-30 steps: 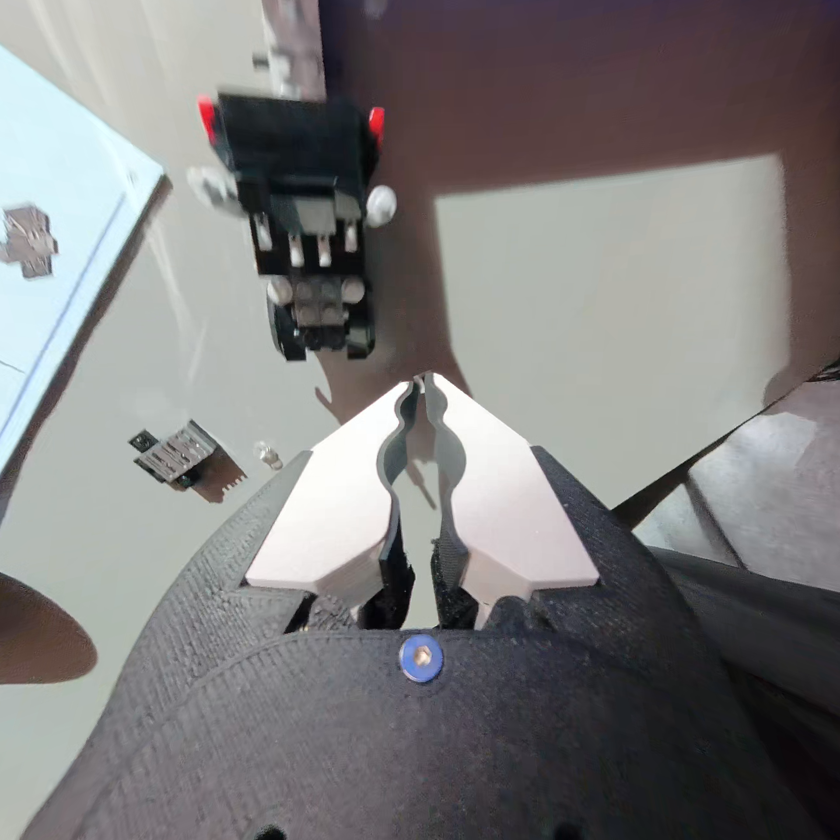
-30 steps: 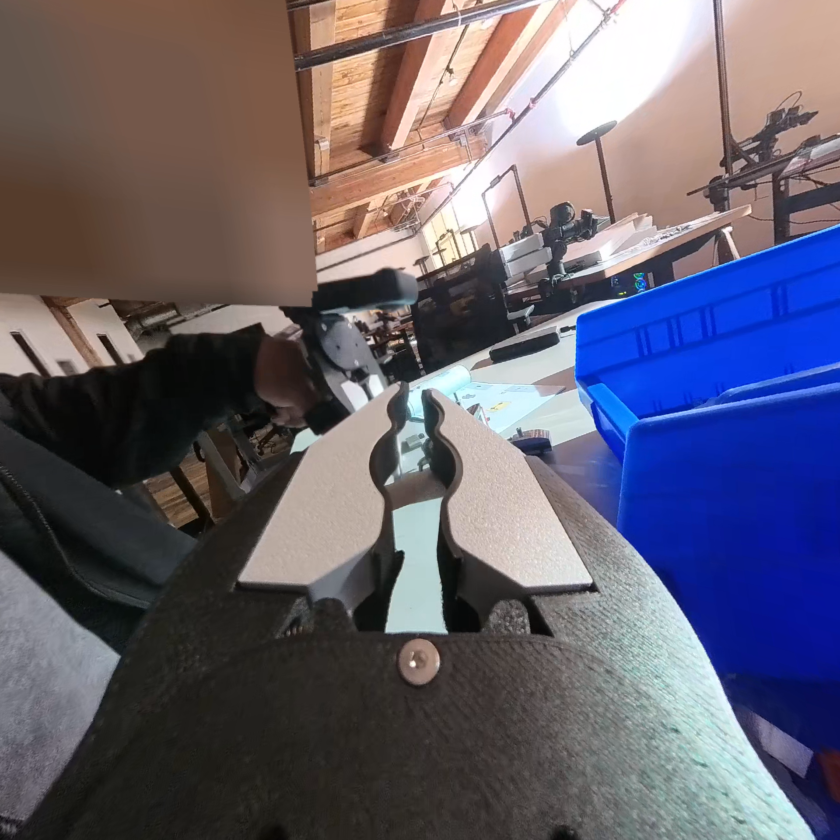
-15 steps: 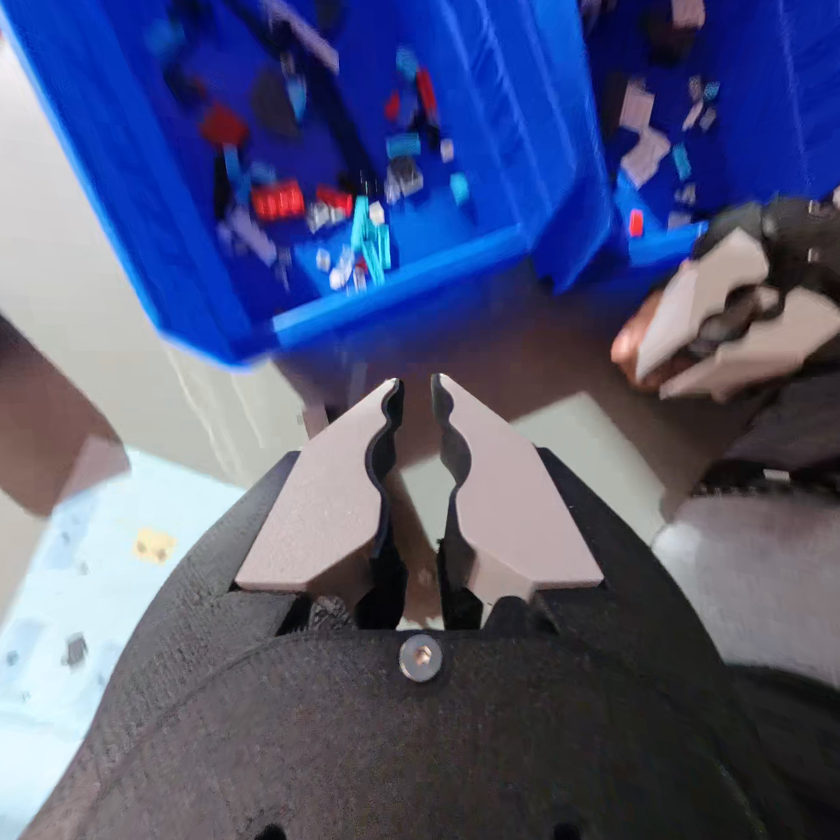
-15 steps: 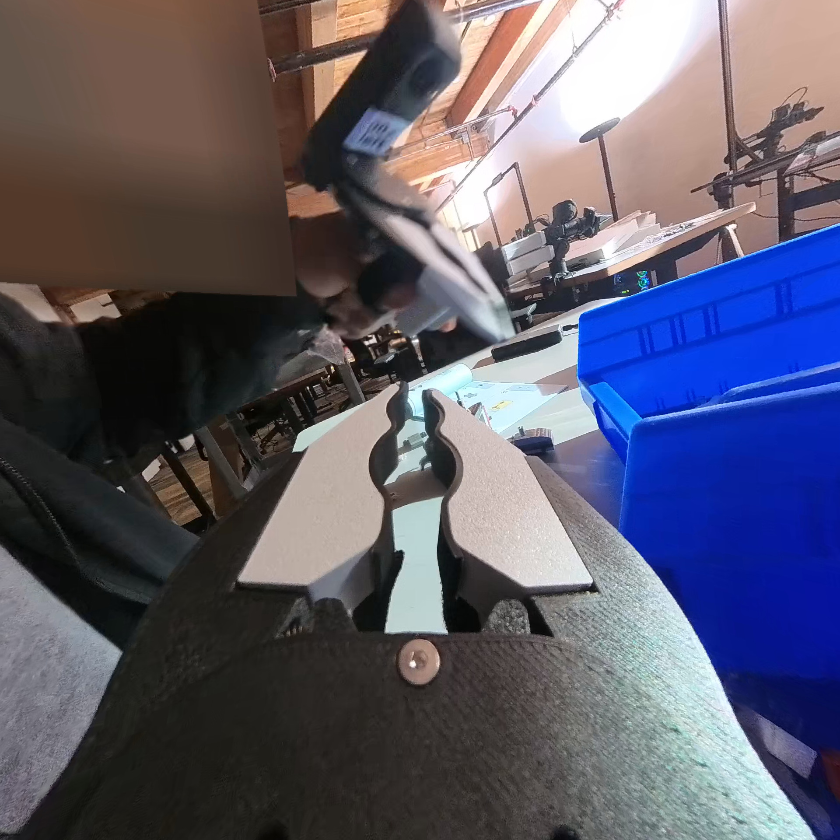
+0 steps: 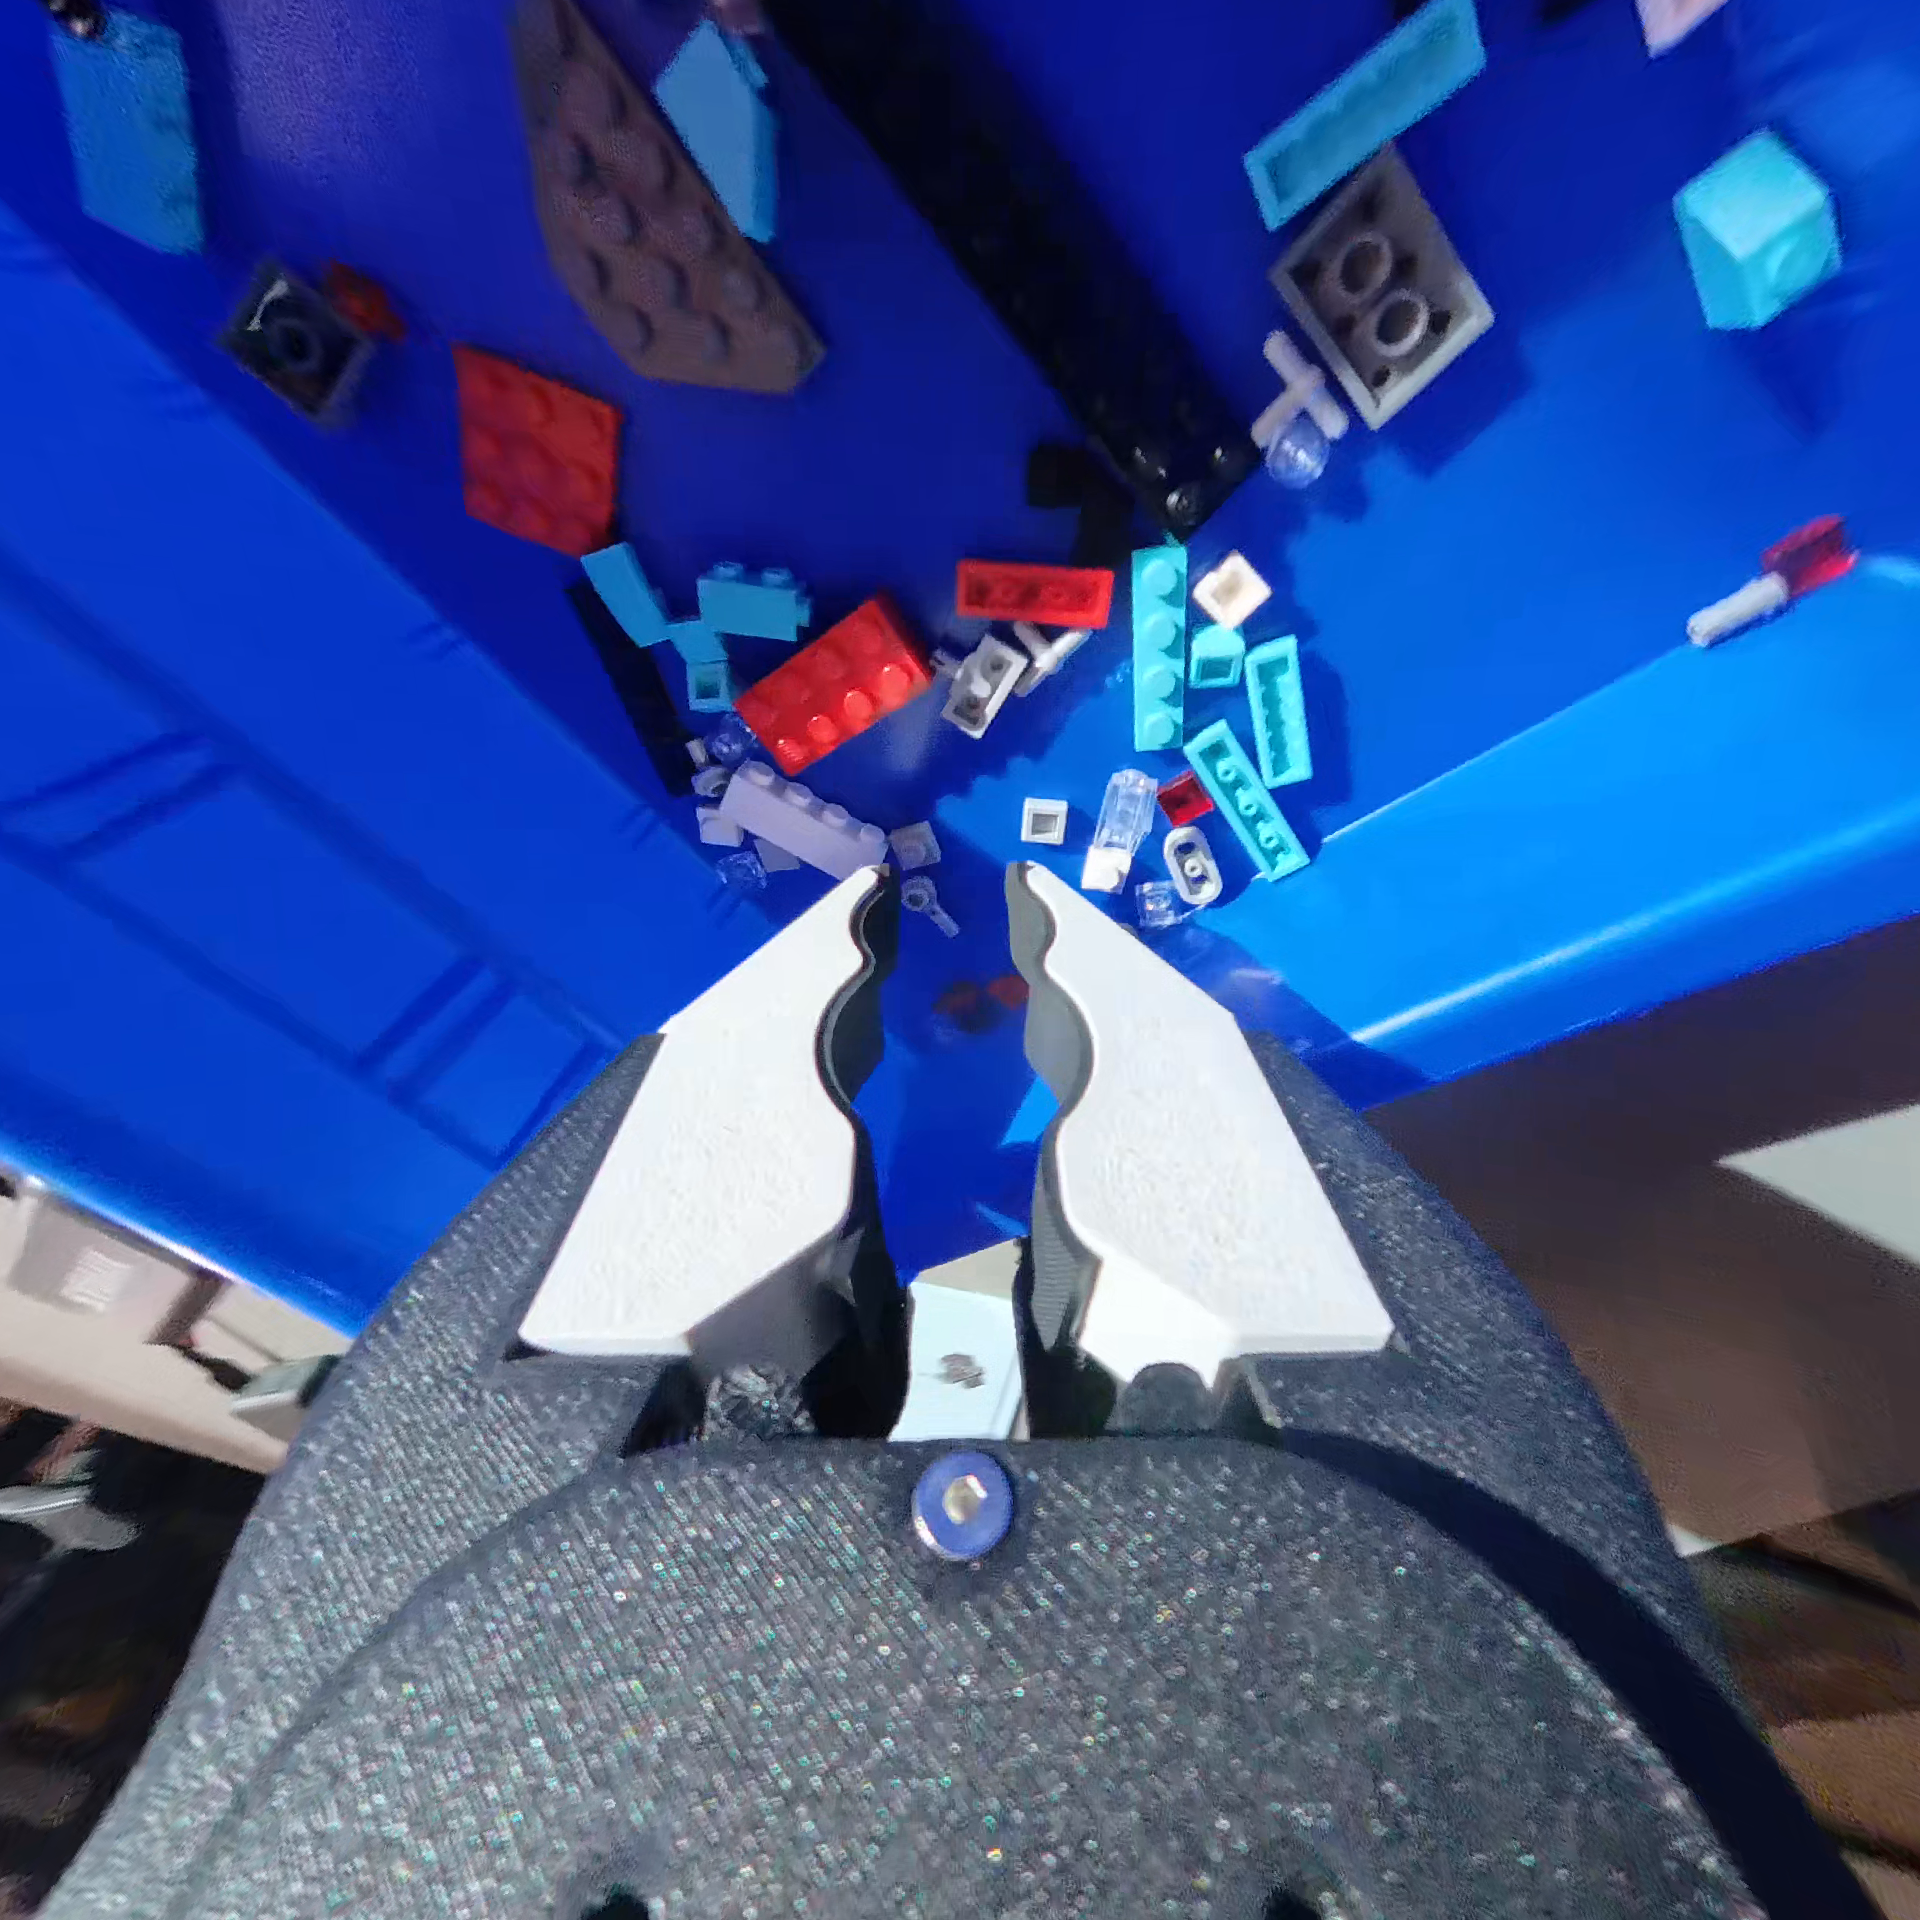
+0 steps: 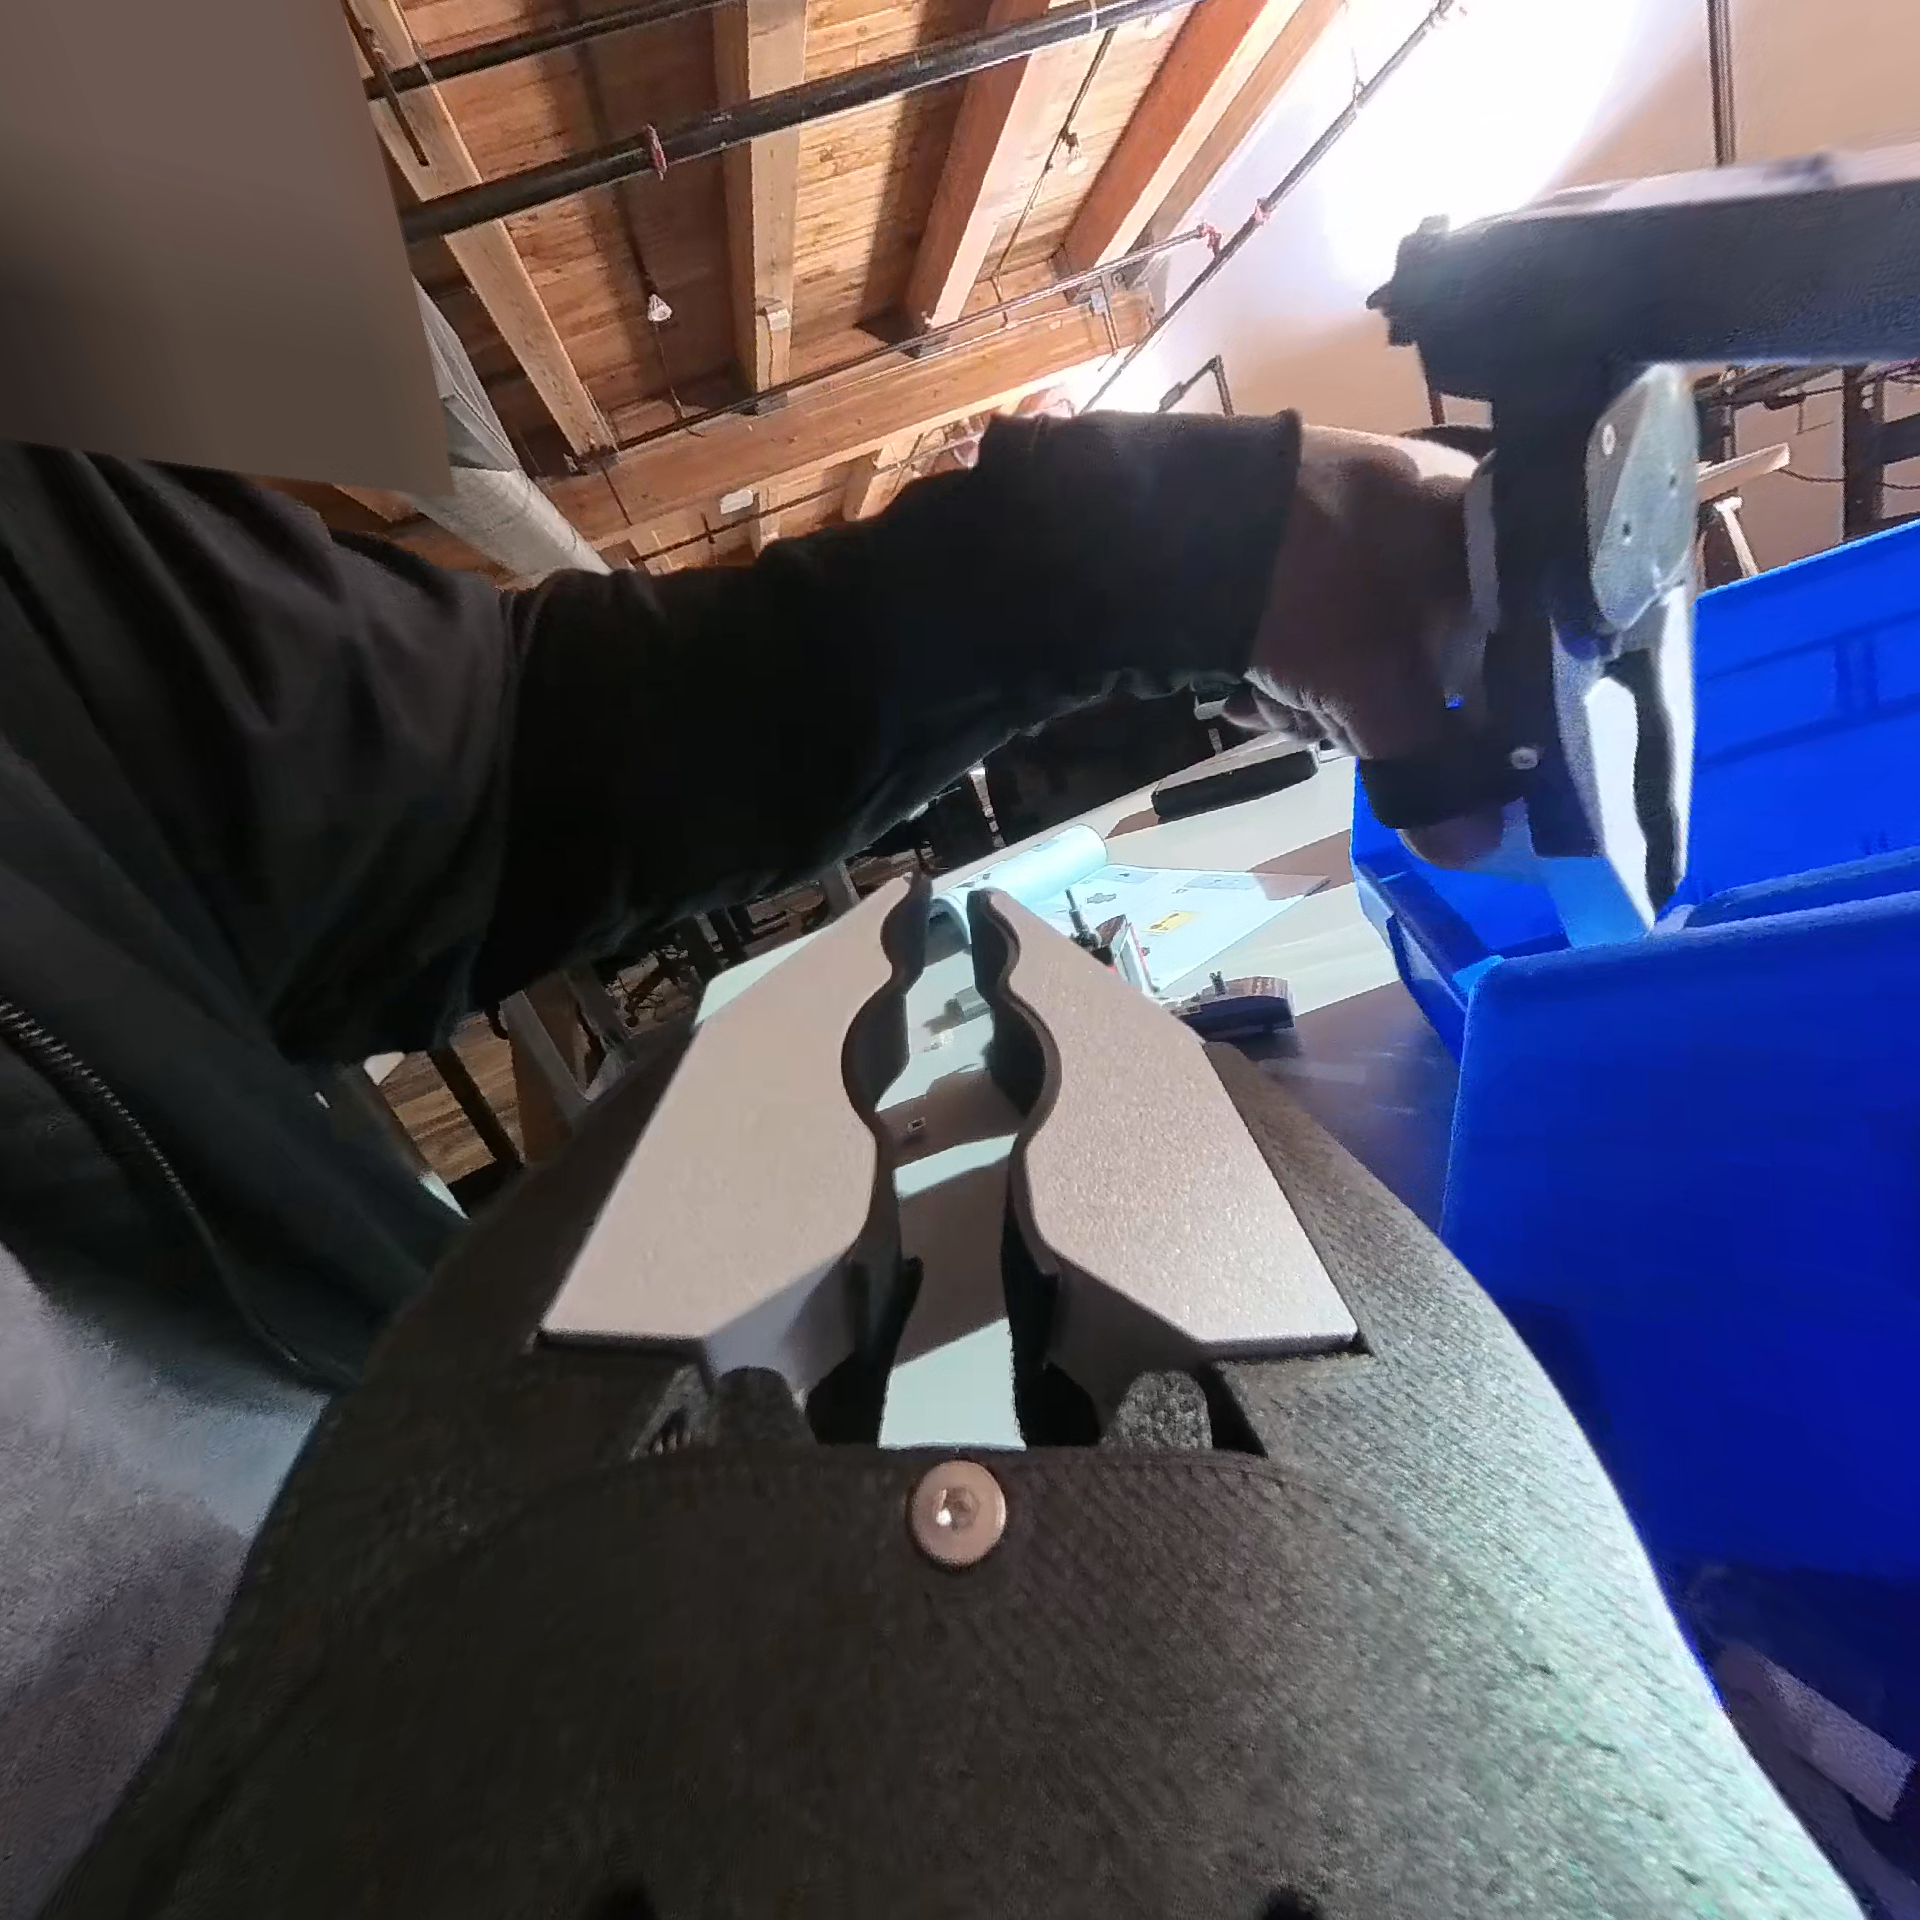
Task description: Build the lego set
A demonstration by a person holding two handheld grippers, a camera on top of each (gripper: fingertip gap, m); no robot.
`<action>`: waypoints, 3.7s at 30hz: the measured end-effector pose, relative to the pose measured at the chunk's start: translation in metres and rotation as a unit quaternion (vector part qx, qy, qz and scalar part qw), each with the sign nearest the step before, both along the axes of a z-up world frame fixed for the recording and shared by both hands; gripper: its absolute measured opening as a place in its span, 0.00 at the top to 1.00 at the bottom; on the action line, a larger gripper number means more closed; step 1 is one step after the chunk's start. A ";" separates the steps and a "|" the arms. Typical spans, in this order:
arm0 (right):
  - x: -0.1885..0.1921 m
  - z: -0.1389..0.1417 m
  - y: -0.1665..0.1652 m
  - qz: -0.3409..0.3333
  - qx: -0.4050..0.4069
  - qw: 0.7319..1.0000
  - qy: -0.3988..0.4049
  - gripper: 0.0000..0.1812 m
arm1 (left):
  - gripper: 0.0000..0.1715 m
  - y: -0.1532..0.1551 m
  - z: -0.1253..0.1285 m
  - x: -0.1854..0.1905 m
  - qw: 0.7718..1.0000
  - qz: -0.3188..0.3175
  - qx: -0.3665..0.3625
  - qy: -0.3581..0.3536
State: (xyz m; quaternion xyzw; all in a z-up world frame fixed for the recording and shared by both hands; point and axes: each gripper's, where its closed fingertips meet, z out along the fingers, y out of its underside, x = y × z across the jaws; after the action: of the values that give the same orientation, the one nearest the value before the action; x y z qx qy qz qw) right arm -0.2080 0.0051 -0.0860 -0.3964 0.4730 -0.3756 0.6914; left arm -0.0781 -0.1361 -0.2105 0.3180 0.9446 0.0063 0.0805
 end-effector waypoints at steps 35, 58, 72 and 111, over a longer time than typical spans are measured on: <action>0.001 -0.001 0.000 0.010 0.009 1.000 0.003 0.95 | 0.95 -0.006 0.004 0.002 0.955 -0.294 0.035 -0.019; 0.060 -0.016 0.026 -0.027 -0.041 0.996 0.070 0.94 | 0.95 0.298 -0.003 0.096 0.950 0.188 -0.179 0.174; 0.137 -0.025 0.093 0.016 -0.085 0.991 0.106 0.92 | 0.86 0.280 0.018 0.103 0.886 0.178 -0.301 0.305; 0.230 -0.122 0.118 0.154 -0.312 0.826 0.444 0.81 | 0.85 0.293 0.069 0.142 0.624 0.272 -0.407 0.609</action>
State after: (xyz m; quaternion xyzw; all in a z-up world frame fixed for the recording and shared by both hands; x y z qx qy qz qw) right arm 0.0225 0.1234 -0.2079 -0.7829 0.5190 -0.1751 0.2952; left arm 0.0638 0.1573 -0.1412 -0.0875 0.7277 -0.5521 -0.3974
